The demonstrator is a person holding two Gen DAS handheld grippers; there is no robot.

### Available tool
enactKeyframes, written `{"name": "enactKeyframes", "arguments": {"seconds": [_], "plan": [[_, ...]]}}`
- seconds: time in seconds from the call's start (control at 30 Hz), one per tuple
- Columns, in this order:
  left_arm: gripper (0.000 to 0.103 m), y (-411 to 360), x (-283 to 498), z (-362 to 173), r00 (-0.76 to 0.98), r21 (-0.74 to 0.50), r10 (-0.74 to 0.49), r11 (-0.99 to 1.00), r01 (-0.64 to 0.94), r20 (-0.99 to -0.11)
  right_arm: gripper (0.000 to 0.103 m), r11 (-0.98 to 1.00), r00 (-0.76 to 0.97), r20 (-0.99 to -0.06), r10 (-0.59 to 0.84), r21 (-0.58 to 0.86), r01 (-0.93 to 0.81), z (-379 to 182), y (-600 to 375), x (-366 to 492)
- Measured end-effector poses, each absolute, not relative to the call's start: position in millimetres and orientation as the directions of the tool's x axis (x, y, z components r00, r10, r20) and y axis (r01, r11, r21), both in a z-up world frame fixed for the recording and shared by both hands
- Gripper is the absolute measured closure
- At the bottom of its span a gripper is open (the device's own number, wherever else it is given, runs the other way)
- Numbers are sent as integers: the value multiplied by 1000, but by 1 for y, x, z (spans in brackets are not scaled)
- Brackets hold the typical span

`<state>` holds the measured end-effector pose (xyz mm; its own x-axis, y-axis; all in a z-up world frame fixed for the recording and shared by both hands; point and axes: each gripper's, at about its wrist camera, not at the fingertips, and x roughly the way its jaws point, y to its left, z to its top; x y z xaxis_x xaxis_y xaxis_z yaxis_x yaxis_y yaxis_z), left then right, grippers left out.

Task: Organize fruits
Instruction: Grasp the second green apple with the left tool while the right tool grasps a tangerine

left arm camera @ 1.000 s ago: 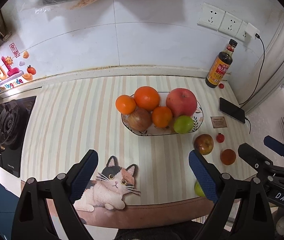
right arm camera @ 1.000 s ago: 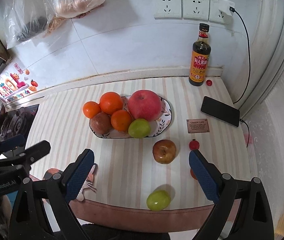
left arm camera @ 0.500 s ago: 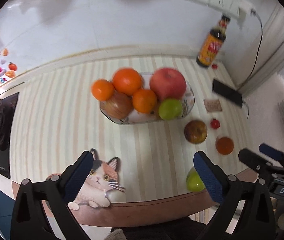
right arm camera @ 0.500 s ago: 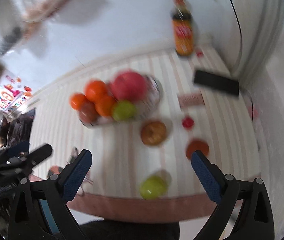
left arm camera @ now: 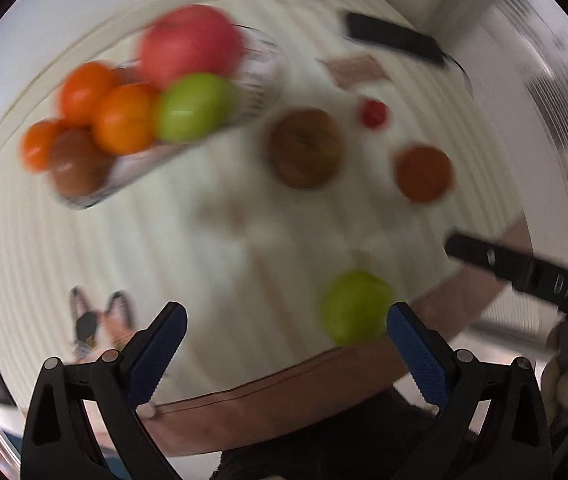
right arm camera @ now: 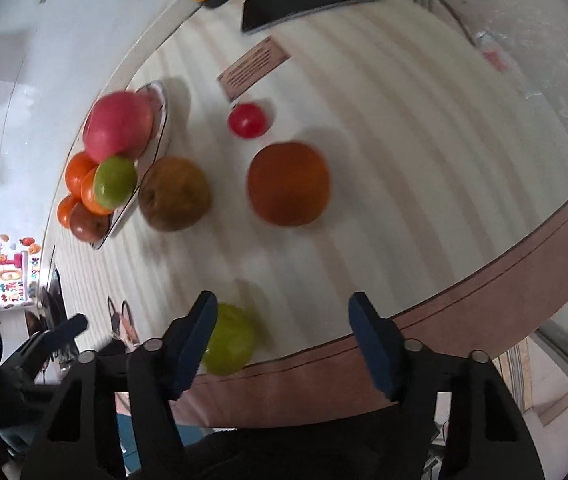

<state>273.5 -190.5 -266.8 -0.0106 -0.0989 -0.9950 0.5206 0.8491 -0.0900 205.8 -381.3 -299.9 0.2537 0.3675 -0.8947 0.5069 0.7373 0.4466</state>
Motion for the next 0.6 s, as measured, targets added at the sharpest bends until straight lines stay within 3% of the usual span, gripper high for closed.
{"name": "enactKeyframes", "arguments": {"seconds": [0.23,0.27,0.3,0.33,0.6], "plan": [[3,-240,247,-313,-125,-120,-48,743,659,-991,33,737,258,-913,316,407,540,-296,-405,197],[18,-243,246,-317,-128,-120,-45,736,666,-991,33,736,257,-914,313,404,543,-297,-407,195],[44,-245,244,-321,-125,-114,-40,733,671,-991,33,733,257,-916,309,402,549,-298,-410,194],[48,-245,243,-326,-128,-111,-32,732,672,-991,33,732,256,-916,310,402,551,-299,-413,193],[49,-193,284,-318,-57,-58,-33,847,528,-998,33,758,258,-915,310,402,514,-298,-410,209]]}}
